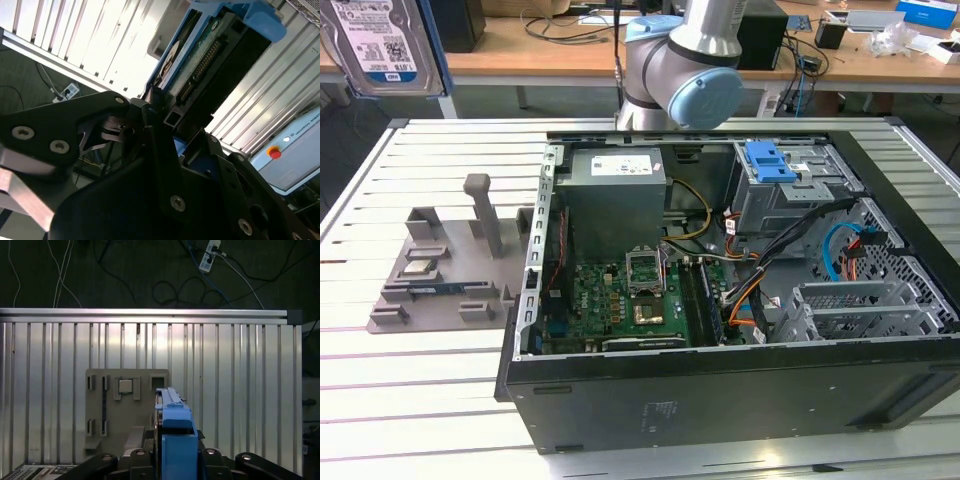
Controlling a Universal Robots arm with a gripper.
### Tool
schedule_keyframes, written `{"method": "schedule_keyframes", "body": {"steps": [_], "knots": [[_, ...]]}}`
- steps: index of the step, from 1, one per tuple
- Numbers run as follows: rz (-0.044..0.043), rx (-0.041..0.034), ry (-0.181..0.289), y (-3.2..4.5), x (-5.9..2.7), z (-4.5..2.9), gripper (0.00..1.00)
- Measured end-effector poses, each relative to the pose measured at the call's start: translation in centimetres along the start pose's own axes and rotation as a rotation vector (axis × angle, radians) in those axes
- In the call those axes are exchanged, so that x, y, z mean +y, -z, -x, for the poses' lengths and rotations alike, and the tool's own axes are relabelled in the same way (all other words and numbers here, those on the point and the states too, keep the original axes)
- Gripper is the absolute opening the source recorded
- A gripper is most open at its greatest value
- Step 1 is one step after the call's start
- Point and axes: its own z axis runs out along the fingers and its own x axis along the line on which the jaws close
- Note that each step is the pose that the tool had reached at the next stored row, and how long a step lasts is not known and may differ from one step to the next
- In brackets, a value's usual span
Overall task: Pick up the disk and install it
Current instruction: 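Pick up the disk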
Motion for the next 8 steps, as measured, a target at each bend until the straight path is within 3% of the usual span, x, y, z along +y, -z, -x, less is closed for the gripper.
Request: {"method": "schedule_keyframes", "body": {"steps": [2, 4, 5, 6, 7, 8], "knots": [[0.0001, 0.0000, 0.000, 0.91, 0.04, 0.02, 0.37], [0.0001, -0.0013, 0.000, 1.12, 0.04, 0.02, 0.37], [-0.0001, -0.0101, 0.000, 1.11, 0.05, 0.02, 0.37], [-0.0002, -0.0314, 0.001, 1.12, 0.04, -0.12, 0.37], [-0.0002, -0.0377, 0.001, 1.11, 0.05, -0.43, 0.37], [-0.0003, -0.0378, 0.001, 1.11, 0.05, -0.44, 0.37]]}}
